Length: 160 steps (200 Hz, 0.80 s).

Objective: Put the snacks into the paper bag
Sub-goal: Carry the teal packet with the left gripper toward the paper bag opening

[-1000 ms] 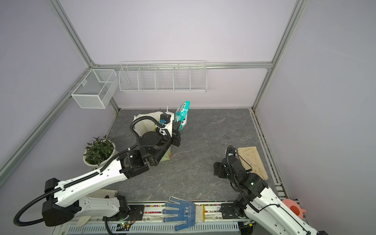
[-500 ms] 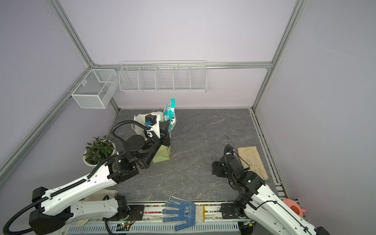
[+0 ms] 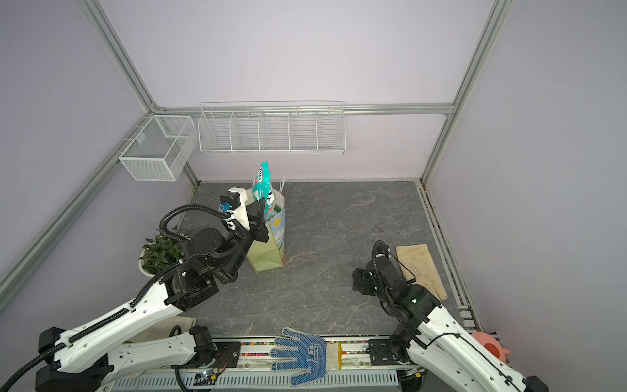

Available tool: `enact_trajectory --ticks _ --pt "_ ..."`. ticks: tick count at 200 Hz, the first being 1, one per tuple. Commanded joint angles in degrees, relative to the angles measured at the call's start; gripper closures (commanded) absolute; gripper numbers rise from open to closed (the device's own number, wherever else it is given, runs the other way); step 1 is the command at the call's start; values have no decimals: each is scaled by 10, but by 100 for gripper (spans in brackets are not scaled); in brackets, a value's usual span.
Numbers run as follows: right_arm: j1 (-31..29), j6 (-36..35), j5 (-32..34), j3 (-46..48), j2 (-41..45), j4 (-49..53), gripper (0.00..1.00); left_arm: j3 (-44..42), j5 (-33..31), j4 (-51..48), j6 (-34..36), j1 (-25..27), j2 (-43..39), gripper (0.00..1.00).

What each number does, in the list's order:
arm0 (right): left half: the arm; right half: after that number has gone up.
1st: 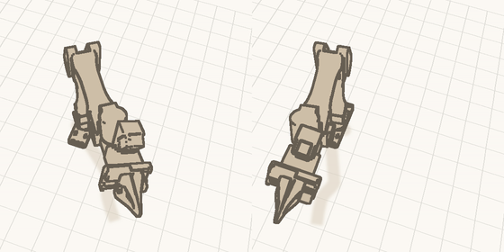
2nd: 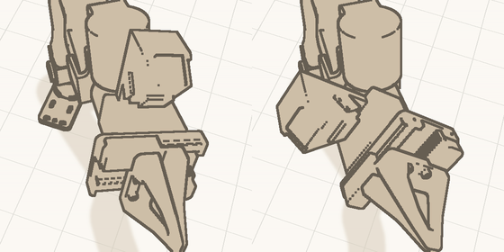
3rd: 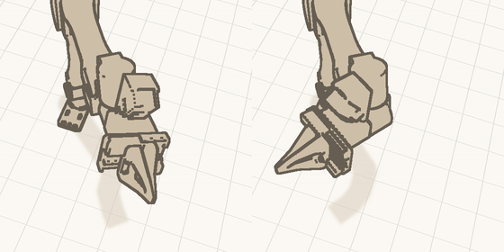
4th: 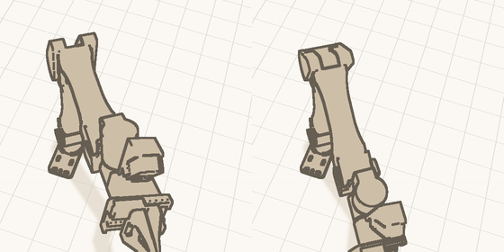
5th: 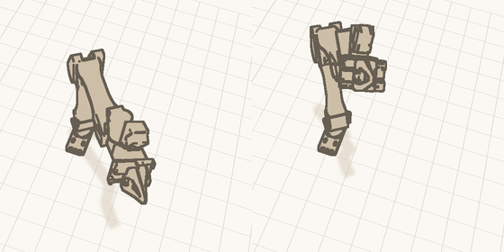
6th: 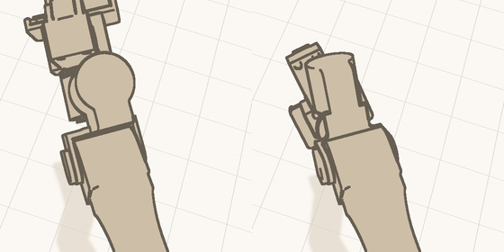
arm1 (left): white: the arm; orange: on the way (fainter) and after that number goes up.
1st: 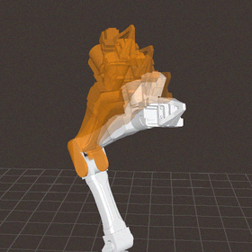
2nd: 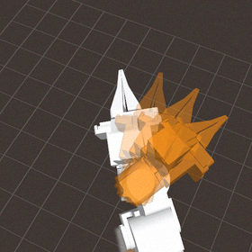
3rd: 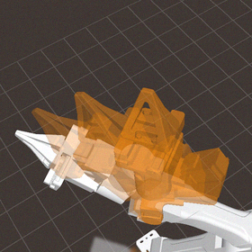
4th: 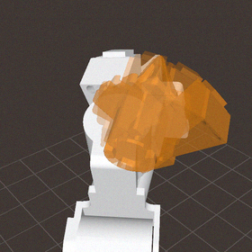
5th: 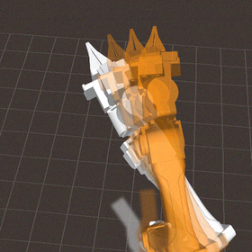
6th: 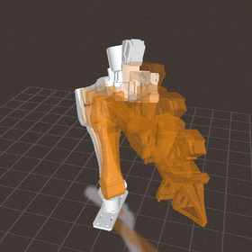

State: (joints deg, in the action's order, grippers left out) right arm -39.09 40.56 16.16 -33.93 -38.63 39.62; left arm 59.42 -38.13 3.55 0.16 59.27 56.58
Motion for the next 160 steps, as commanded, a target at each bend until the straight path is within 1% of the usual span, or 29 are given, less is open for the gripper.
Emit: enact_trajectory --ticks 1,30,125,160 --pt "2 12 -8 6 -5 -13 11 -9 0 17 -3 -12 -18 100" --pt "2 11 -10 7 -11 -15 12 -21 14 10 -20 -35 -33 100" --pt "3 13 -11 7 -16 -19 11 -57 122 -15 -109 -156 -64 100" --pt "3 14 -13 7 -22 -22 11 -67 154 -18 -130 -188 -66 100"
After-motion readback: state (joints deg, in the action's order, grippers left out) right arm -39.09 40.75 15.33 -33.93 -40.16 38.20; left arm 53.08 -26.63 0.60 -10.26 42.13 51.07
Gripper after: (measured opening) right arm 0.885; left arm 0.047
